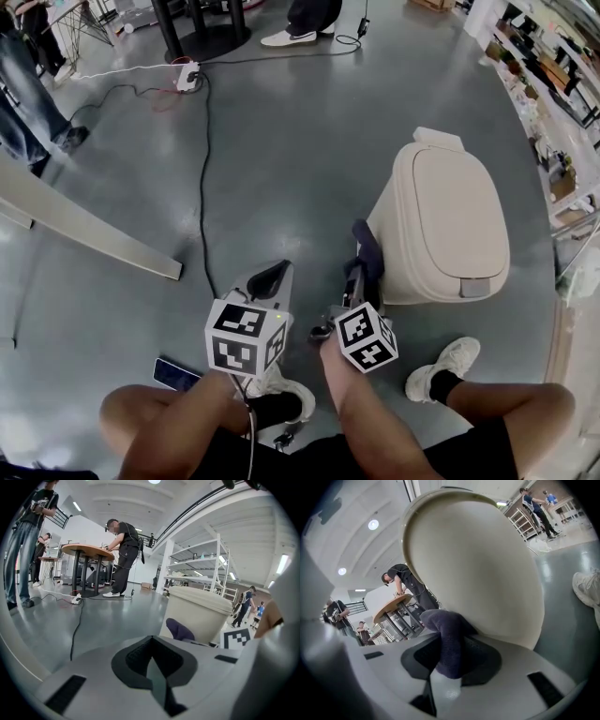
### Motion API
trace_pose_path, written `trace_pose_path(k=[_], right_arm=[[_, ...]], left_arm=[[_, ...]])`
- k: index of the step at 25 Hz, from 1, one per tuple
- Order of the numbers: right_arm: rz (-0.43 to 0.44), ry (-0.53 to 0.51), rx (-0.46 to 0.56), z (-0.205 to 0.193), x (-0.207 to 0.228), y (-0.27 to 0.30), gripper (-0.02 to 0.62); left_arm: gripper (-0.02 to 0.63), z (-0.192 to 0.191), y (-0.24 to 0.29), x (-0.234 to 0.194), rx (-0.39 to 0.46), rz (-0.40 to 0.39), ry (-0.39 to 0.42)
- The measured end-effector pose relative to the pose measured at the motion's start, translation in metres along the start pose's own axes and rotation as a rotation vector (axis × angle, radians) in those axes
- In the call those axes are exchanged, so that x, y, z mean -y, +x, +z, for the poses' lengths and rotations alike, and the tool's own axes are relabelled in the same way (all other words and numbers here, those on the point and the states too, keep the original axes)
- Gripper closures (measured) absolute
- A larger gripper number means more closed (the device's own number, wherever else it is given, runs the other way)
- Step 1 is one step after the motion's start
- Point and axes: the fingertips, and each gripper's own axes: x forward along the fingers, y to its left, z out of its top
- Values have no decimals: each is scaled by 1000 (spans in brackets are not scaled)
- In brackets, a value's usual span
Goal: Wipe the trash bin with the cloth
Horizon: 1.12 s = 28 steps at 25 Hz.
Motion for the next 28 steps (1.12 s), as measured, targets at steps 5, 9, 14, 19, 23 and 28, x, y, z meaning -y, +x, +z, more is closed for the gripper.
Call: trace_pose_path(k=[5, 9, 14, 19, 23, 28], right_arm=[[-38, -49, -59, -26, 23, 9, 491], [-72, -85, -127, -53, 48, 13, 491], [-114, -81, -166, -74, 69, 18, 491], [-146, -61, -198, -84, 80, 21, 491], [-100, -17, -164, -68, 59, 21, 491], [0, 78, -64, -25, 8, 25, 491]], left_arm=[[606, -15, 7, -8, -53, 27, 40], [606, -25, 10, -14, -88, 35, 13], [606, -27, 13, -13, -94, 27, 12], [606, -30, 14, -12, -104, 23, 12], [606, -29, 15, -12, -102, 24, 13], [606, -29, 13, -14, -98, 27, 5]])
